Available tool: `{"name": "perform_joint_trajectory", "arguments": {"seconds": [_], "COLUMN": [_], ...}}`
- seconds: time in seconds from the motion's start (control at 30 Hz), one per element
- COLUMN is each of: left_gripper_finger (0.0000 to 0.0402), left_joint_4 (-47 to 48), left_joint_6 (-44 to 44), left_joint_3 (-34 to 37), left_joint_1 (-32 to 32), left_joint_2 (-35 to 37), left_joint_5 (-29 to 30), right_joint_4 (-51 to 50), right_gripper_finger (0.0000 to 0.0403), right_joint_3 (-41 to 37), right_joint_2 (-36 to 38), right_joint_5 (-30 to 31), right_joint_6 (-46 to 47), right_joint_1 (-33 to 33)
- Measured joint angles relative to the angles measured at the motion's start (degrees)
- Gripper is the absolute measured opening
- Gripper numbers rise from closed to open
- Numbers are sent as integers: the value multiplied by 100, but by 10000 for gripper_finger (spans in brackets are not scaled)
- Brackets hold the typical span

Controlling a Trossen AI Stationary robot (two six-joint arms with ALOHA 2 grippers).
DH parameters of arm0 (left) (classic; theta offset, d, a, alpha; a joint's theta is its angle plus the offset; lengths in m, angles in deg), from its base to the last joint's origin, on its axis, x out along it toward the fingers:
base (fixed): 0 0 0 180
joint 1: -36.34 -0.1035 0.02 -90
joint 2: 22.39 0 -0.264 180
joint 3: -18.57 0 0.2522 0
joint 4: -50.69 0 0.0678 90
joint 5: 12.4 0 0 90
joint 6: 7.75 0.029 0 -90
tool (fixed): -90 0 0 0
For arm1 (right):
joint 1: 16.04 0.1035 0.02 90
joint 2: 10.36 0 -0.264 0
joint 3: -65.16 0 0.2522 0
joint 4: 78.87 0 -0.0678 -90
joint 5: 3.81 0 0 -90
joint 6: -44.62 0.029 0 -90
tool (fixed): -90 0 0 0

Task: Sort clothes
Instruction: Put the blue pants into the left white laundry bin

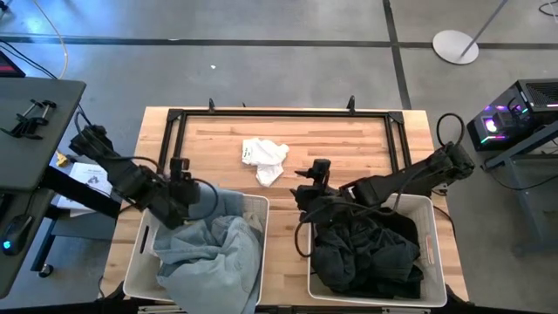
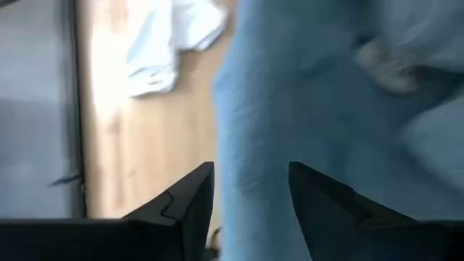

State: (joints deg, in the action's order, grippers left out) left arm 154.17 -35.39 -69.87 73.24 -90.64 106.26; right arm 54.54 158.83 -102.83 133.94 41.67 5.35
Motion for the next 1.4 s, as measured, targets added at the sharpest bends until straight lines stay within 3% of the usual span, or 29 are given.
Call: {"name": "perform_joint_trajectory", "arguments": {"seconds": [0.07, 0.2, 0.43, 0.73, 0.93, 1.17, 1.27, 1.4], "left_gripper_finger": [171, 153, 17, 6, 13, 23, 58, 134], "left_joint_4": [41, 7, -26, 61, 62, -612, -1077, -1471], "left_joint_6": [-12, -25, 245, 297, 305, -313, -329, -282], "left_joint_3": [230, 630, 791, -155, -442, 7, 92, 45], "left_joint_1": [-97, -315, -432, -428, -428, -789, -1225, -1736], "left_joint_2": [1, 0, -39, -72, -53, -55, -46, -38], "left_joint_5": [13, -635, -1027, -532, -68, 1303, 1212, 1101], "right_joint_4": [19, 198, 568, 723, 748, 756, 646, 775], "right_gripper_finger": [259, 259, 259, 259, 259, 259, 259, 259], "right_joint_3": [1, -15, -15, -15, -15, -15, -15, -15], "right_joint_2": [-2, -10, -10, -10, -10, -10, -5, -4], "right_joint_5": [-7, -90, -86, -84, -83, -80, 23, -109], "right_joint_6": [-60, -396, -614, -786, -762, -705, -717, -696], "right_joint_1": [38, 152, 204, 182, 180, 180, 174, 178]}}
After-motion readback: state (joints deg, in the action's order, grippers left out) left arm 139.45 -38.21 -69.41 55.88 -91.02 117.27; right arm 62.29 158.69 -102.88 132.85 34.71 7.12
